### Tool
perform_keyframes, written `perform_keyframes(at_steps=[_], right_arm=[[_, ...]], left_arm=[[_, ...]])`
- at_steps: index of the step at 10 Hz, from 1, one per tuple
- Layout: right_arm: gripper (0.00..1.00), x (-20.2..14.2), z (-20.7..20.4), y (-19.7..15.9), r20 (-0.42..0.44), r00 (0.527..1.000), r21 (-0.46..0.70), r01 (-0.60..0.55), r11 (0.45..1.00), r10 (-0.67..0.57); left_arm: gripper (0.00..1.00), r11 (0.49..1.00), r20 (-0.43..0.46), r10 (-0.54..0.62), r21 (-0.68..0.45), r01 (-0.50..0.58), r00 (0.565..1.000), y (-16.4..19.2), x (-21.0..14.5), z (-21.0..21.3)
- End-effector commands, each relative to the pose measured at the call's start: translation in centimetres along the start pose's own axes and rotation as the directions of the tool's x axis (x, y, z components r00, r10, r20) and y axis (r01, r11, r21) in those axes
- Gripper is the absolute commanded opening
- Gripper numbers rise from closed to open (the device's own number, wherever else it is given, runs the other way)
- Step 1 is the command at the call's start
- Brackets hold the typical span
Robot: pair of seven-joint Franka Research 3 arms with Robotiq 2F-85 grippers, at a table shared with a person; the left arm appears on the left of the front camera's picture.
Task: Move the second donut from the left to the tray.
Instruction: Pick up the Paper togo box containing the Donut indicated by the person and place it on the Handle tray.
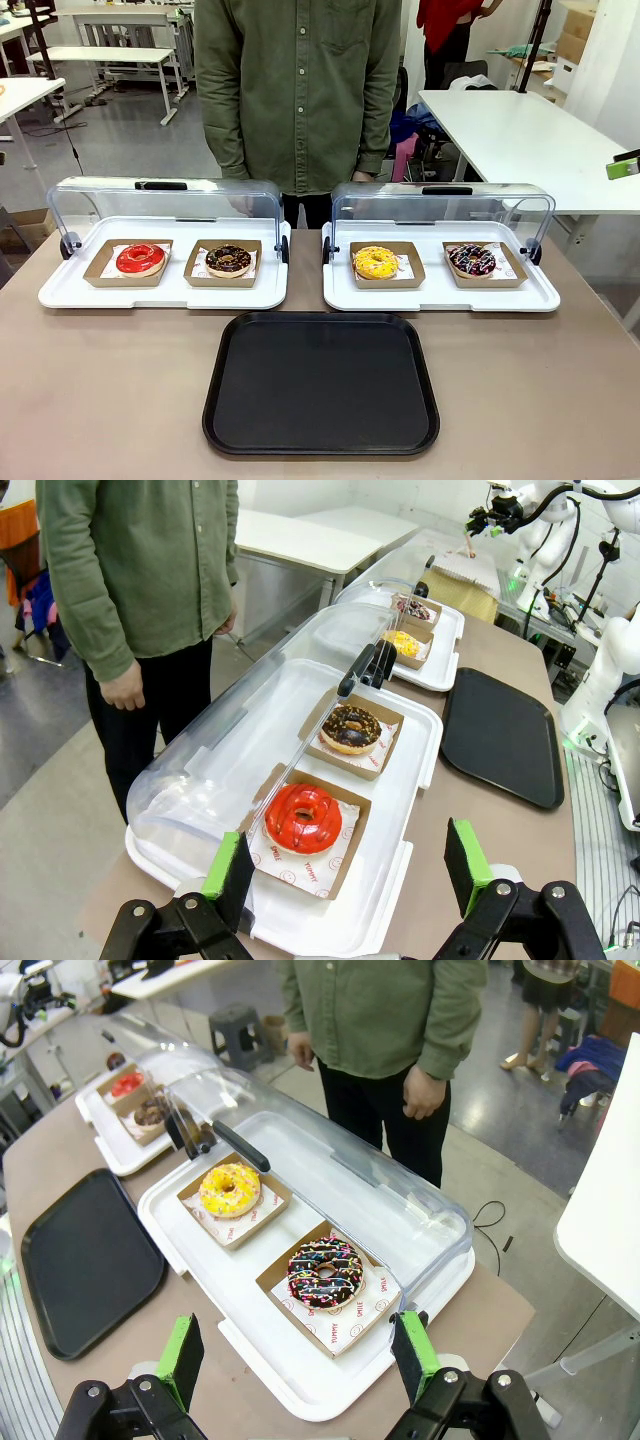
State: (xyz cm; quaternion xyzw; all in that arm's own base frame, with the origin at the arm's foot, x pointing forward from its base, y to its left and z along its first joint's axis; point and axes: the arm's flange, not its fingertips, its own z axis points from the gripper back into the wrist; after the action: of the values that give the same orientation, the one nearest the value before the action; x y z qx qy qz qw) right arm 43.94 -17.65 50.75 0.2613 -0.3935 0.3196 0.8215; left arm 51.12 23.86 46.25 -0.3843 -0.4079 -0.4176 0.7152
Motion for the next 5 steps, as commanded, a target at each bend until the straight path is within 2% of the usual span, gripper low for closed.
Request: perform_keyframes(at_steps=[1,5], right_arm=[[1.00,0.19,-0.11,0.51,0.011,1.000,0.000,0.007,1.000,-0.007],[1.00,0.19,-0.11,0.51,0.011,1.000,0.000,0.007,1.000,-0.007]], left_arm=[[1.00,1.000,0.003,-0.003,-0.006,0.003,1.000,-0.15,0.16,0.00],[1.00,1.000,0.003,-0.003,-0.006,0.003,1.000,-0.15,0.16,0.00]])
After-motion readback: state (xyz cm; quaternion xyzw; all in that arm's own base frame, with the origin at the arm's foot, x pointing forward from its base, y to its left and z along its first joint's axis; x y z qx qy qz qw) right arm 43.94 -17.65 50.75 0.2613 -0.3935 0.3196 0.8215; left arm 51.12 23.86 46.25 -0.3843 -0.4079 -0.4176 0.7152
